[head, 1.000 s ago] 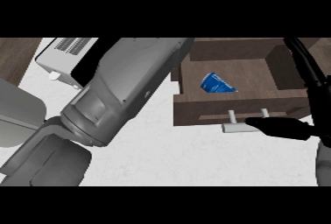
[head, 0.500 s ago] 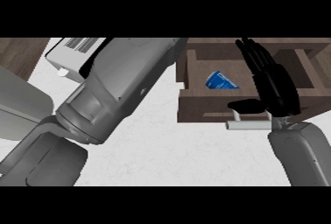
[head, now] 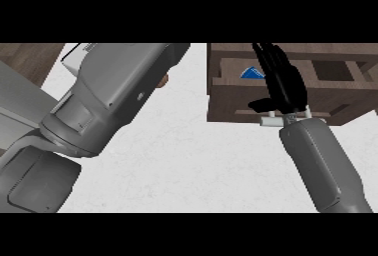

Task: Pick up the can, place it into the drawer and close the drawer

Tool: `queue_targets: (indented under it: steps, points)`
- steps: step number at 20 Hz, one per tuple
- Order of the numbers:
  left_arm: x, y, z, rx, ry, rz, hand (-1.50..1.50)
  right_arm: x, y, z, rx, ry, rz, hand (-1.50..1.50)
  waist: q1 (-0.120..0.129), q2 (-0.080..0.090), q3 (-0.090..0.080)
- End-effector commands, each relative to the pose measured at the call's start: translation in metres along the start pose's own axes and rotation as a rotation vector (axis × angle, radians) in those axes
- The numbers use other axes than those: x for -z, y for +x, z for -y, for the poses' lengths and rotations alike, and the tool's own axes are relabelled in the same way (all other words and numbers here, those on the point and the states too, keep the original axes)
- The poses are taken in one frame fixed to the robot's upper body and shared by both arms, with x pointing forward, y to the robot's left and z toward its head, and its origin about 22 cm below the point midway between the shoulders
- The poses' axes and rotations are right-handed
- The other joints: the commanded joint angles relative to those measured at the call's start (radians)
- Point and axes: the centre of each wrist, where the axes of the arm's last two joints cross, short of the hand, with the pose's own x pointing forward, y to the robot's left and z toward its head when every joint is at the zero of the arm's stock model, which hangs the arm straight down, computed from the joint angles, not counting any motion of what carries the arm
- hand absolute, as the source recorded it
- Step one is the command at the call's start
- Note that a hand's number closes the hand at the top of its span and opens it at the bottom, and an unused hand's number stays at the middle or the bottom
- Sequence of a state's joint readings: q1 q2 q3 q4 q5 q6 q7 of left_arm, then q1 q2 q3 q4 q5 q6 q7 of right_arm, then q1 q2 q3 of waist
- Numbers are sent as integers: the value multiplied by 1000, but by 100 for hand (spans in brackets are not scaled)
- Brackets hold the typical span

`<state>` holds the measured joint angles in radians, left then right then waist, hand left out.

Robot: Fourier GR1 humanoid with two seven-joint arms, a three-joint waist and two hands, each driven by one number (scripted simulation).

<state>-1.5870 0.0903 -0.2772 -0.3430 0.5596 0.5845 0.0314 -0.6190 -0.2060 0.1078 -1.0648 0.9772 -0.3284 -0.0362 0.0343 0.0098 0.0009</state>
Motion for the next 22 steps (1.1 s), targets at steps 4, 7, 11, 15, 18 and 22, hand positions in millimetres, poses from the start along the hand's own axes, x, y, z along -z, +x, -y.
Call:
queue_targets:
  steps: [4,7,11,15,18,22]
  points:
    - [8,-1,-32,4,17,1,-150,35,-7,-12,-73,-120,-35,-150,21,1,0]
    - [5,5,-30,7,1,-14,-150,56,4,-8,-82,-137,-42,-150,28,-3,0]
    - [0,-14,-35,10,4,-26,-150,76,12,-2,-116,-162,-61,-150,55,-1,-1]
    - [1,-13,-54,2,-12,-31,-150,74,-1,-7,-127,-205,-56,-150,71,4,0]
    - [1,-17,-64,5,-13,-47,-150,101,6,22,-122,-204,-50,-150,72,7,0]
    - [-5,-18,-62,9,-12,-20,-150,106,9,25,-122,-218,-32,-150,78,12,0]
